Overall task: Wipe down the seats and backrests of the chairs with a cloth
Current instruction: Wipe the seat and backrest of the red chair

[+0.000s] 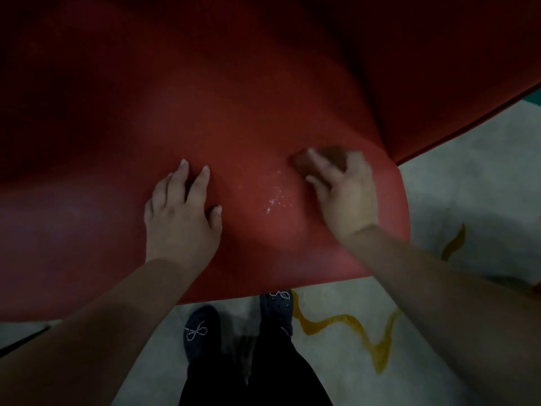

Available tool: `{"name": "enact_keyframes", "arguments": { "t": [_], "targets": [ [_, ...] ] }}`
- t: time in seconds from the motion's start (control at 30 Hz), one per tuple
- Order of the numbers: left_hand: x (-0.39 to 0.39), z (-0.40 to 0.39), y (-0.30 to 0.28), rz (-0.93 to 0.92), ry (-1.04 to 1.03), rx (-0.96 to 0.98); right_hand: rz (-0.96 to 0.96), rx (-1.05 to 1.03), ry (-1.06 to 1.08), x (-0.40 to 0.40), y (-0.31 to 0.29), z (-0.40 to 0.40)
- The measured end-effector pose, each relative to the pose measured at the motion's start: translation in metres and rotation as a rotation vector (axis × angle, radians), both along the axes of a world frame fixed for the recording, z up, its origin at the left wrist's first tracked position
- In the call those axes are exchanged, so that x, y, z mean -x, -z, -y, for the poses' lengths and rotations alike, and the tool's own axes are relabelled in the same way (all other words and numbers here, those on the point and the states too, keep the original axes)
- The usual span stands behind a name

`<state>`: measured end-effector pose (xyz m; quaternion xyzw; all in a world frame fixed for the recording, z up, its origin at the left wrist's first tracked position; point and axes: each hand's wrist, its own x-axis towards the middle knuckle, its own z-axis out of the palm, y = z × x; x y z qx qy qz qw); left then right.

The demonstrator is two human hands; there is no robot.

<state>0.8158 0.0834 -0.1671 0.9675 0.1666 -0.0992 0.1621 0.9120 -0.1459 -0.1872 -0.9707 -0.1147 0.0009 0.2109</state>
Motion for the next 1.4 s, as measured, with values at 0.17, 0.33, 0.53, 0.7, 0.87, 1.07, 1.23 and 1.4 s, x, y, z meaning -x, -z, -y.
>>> {"name": "enact_keyframes", "arguments": {
  "t": [0.17,0.33,0.53,0.7,0.87,1.07,1.23,1.4],
  "targets": [
    [0.001,-0.002,-0.001,0.001,-0.003,0.028,-0.053,-0.125,0.296,-0.014,0.003,-0.032],
    [0.002,-0.001,0.0,0.009,-0.01,0.04,-0.059,-0.049,-0.333,0.032,-0.005,-0.037],
    [0.005,0.0,0.003,0.007,0.015,0.011,-0.056,-0.09,0.21,-0.008,0.001,-0.051],
    [0.01,-0.003,0.002,0.003,0.06,0.008,-0.046,-0.042,-0.266,0.045,-0.006,-0.054],
    [0.023,-0.013,-0.001,-0.006,0.086,-0.004,-0.011,0.052,-0.173,0.017,-0.002,-0.045],
    [0.038,-0.013,-0.001,0.013,0.054,-0.014,-0.015,-0.02,-0.134,0.058,-0.001,-0.084],
    [0.041,-0.006,-0.003,-0.002,0.077,-0.006,0.012,0.061,-0.197,0.052,0.001,-0.023],
    [0.043,0.005,-0.004,0.008,0.089,0.021,-0.013,-0.014,0.343,0.032,0.005,-0.019]
  ]
}}
